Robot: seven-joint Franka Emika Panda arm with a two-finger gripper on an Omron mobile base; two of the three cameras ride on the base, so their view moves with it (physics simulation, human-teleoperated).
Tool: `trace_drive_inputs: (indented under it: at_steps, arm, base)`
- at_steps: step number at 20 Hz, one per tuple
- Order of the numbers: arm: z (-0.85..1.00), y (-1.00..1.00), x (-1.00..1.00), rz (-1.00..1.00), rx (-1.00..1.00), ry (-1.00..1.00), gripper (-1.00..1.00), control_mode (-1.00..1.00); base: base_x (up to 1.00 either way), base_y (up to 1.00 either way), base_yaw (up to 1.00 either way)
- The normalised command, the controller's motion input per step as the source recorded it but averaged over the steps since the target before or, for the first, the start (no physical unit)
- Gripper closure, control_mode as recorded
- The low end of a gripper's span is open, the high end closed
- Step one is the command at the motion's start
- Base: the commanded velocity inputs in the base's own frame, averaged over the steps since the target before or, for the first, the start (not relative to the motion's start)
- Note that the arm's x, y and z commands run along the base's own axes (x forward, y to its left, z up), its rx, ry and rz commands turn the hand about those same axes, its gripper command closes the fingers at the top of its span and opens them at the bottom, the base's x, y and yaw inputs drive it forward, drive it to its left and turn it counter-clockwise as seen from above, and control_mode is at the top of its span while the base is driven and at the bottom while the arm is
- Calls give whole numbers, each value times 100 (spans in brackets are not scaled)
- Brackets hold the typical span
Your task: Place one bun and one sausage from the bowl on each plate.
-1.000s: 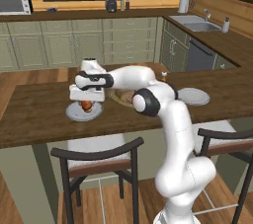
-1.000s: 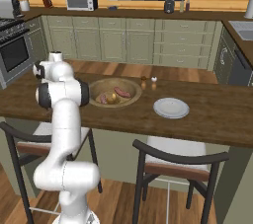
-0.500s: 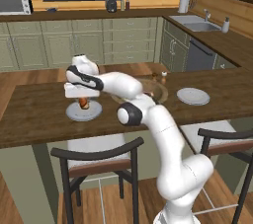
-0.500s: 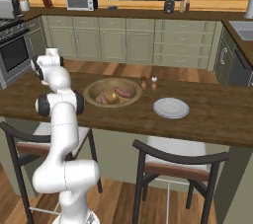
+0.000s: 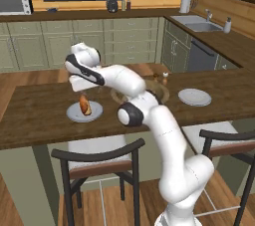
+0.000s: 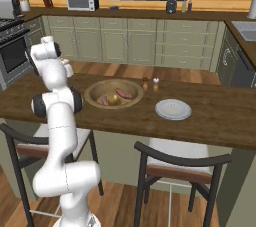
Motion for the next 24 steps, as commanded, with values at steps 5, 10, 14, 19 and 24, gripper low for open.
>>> trace_drive_inputs:
  at_steps: [5,10,14,19,24]
  arm:
    - [8,-100,-100,0,4,-33,-100,-100]
    - [0,-100,-100,0,7,-40,-100,-100]
    - [-1,-100,-64,0,8,-26,-100,-100]
    - [7,-100,31,0,29,9,-100,-100]
    - [-2,-89,100,7,11,35,-100,-100]
  base:
    - [0,0,0]
    - [0,0,0]
    - [0,0,0]
    - [0,0,0]
    - [0,0,0]
